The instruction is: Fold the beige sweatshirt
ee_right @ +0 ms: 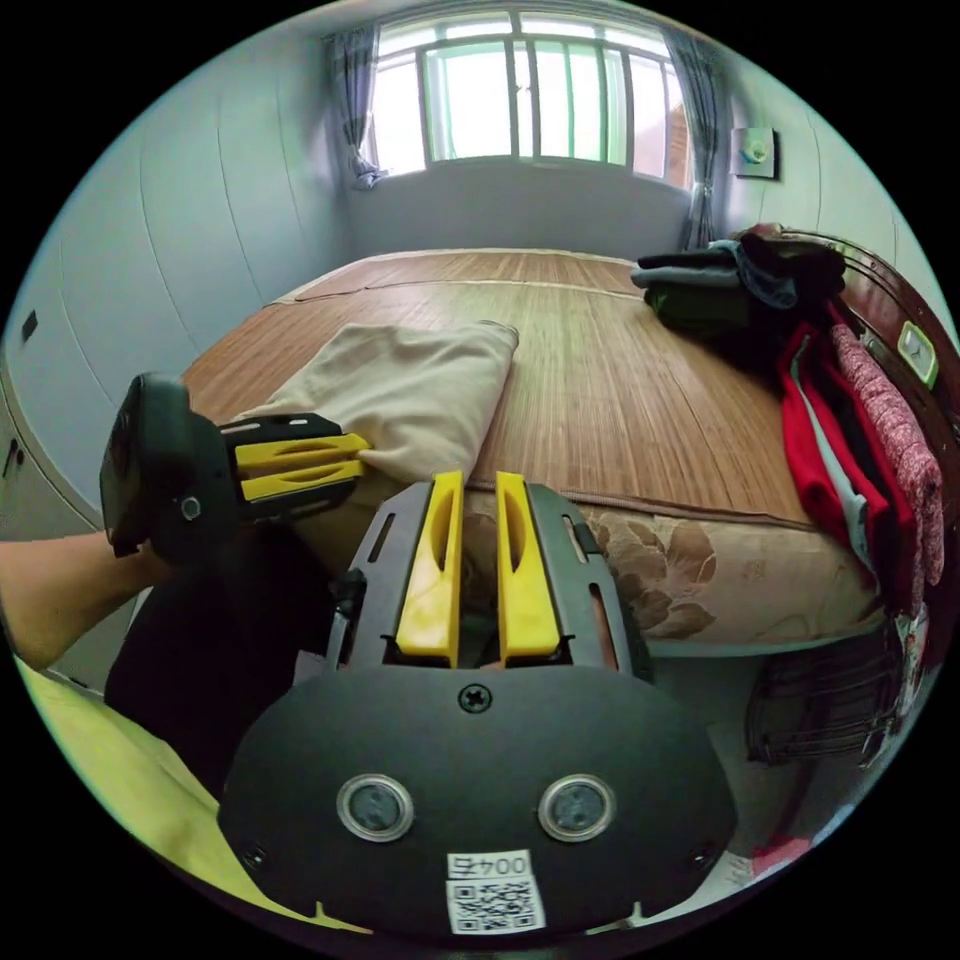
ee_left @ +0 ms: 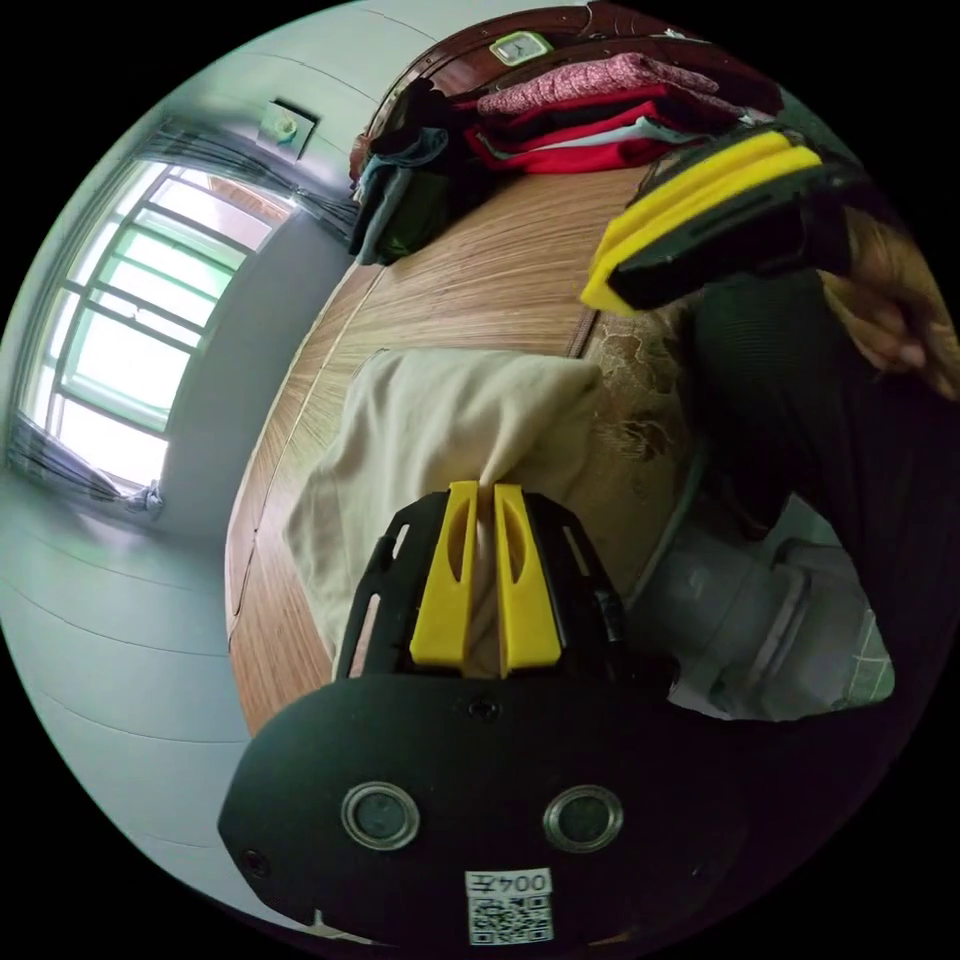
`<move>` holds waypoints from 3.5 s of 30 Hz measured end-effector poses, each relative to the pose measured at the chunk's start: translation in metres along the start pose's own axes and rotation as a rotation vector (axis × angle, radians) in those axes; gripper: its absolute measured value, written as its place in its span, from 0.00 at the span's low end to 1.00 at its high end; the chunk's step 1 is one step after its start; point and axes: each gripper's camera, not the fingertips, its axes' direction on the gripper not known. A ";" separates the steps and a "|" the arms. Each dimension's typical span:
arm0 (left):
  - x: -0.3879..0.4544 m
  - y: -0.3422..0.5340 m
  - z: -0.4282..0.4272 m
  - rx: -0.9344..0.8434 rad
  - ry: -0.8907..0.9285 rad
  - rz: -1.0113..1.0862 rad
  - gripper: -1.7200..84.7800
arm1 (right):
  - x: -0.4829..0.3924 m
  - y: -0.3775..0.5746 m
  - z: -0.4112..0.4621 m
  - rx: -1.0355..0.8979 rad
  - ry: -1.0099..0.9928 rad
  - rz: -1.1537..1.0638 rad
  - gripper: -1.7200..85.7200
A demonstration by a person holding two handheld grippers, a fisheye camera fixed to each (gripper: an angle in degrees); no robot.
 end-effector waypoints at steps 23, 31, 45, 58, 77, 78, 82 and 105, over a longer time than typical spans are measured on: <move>-0.138 0.027 -0.007 0.058 0.446 -0.297 0.04 | -0.133 0.013 0.031 0.170 0.164 -0.133 0.13; -0.150 0.046 0.007 0.074 0.467 -0.313 0.04 | -0.166 0.007 0.049 0.137 0.344 -0.222 0.13; -0.179 0.135 0.033 0.290 0.646 -0.399 0.04 | -0.125 -0.006 0.071 0.011 0.129 0.019 0.13; -0.213 0.168 0.180 0.048 0.403 -0.636 0.03 | -0.130 -0.031 0.078 -0.051 0.154 -0.040 0.11; -0.240 0.236 0.238 0.127 0.580 -0.740 0.03 | -0.100 -0.065 0.083 -0.235 0.294 -0.591 0.07; -0.240 0.236 0.239 0.128 0.578 -0.739 0.03 | -0.097 -0.067 0.082 -0.234 0.285 -0.569 0.07; -0.240 0.242 0.244 0.131 0.571 -0.737 0.03 | -0.060 -0.079 0.070 -0.272 0.199 -0.405 0.09; -0.243 0.251 0.250 0.139 0.576 -0.744 0.03 | 0.165 -0.097 0.082 -0.354 -0.614 0.501 0.10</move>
